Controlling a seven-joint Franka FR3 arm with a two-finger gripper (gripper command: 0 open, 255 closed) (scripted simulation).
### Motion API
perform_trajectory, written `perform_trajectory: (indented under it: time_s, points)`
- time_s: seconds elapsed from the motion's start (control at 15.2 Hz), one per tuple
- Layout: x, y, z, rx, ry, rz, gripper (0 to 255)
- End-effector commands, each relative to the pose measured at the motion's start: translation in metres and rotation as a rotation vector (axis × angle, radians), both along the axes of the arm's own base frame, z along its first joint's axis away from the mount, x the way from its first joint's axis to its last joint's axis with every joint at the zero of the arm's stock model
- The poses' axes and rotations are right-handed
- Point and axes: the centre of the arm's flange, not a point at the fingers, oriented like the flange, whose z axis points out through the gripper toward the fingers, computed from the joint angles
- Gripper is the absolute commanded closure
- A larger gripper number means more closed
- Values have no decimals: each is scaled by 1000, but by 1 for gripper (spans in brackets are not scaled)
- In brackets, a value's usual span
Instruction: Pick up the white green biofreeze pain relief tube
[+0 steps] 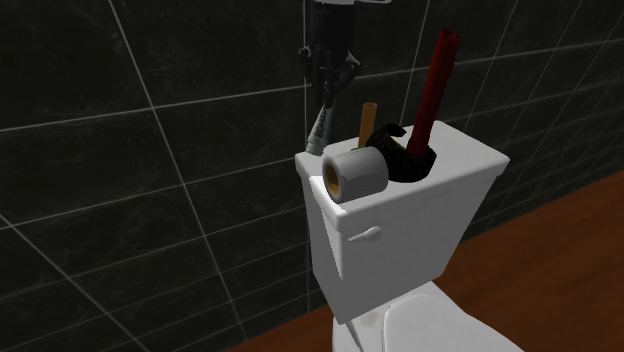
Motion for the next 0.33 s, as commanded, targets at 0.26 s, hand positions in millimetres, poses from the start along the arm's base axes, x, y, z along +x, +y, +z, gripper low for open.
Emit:
perform_trajectory:
  time_s: [0.26]
  points:
    - [-1, 0, 23, 0, 0, 0, 255]
